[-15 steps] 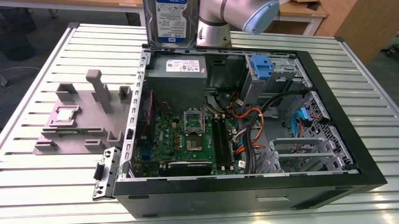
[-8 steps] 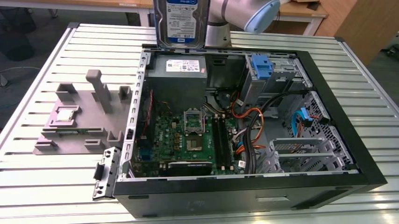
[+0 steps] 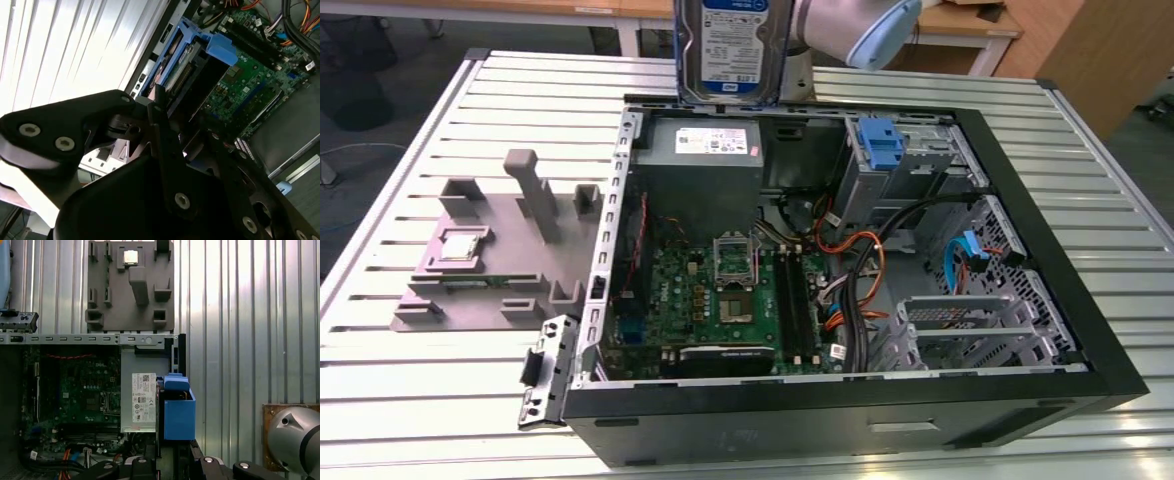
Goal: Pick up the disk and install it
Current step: 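Pick up the disk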
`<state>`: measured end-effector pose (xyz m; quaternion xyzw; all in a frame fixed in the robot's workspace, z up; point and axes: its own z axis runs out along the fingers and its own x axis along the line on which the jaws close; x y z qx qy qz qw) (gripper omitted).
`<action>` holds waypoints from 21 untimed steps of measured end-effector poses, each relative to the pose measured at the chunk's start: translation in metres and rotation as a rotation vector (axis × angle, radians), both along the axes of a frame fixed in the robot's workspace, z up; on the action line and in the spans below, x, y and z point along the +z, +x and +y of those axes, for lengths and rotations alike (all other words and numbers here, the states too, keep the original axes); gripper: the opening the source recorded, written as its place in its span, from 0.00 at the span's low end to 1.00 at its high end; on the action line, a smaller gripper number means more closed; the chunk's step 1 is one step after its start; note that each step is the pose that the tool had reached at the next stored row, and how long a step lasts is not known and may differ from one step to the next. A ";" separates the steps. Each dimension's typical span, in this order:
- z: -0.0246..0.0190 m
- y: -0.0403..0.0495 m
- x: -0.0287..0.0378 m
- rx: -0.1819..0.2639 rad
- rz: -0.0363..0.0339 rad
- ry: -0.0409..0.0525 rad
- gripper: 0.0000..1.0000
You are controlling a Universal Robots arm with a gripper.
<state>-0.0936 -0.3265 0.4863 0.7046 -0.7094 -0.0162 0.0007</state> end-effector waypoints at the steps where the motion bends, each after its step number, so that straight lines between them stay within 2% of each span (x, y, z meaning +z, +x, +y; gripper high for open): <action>1: 0.0000 0.0030 0.0000 0.000 0.0000 0.0000 0.35; 16: 0.0000 0.0401 0.0000 0.000 0.0002 -0.0002 0.35; 21: -0.0005 0.0433 -0.0008 0.000 0.0002 -0.0001 0.35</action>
